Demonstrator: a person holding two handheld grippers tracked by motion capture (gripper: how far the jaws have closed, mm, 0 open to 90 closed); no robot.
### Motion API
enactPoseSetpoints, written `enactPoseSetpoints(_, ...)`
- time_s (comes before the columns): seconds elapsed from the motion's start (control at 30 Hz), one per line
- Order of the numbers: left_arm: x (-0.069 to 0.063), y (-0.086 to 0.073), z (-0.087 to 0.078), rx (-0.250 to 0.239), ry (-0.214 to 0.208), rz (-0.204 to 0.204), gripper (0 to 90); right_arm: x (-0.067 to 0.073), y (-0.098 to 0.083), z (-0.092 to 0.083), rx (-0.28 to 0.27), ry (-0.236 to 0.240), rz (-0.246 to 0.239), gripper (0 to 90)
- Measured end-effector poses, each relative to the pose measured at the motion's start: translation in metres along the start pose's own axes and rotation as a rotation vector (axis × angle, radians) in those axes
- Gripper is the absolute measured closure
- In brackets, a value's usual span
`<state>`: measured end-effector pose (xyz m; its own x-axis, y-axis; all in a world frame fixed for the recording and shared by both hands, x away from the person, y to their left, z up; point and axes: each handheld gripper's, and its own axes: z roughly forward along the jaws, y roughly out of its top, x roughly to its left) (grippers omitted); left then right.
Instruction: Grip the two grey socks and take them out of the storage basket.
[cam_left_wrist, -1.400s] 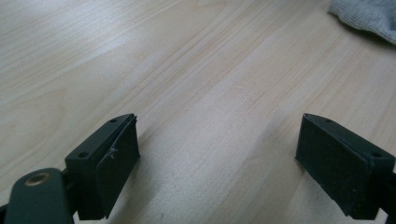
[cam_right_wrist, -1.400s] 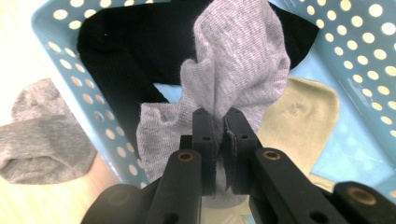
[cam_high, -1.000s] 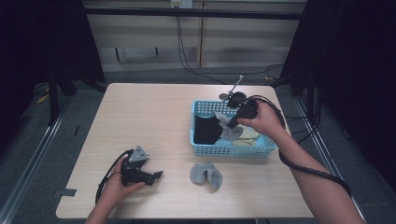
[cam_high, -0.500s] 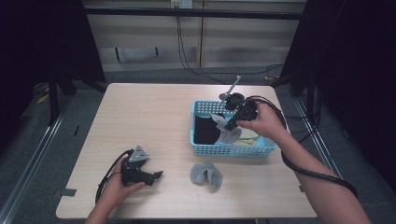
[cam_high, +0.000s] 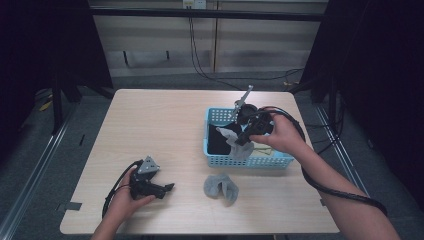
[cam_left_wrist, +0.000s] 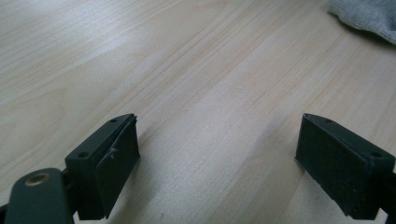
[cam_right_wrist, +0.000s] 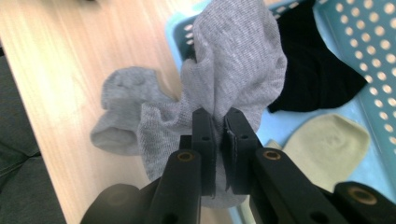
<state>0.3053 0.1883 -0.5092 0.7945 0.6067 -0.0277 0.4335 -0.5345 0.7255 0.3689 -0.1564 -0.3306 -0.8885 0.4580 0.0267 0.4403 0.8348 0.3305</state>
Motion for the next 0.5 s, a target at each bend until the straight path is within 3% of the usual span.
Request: enactPoseSetpoints(0.5,0.000,0.000,0.000,0.007,-0.001,0.008,12.5,0.031,0.012,0.012,-0.011,0.052,-0.093,84.5)
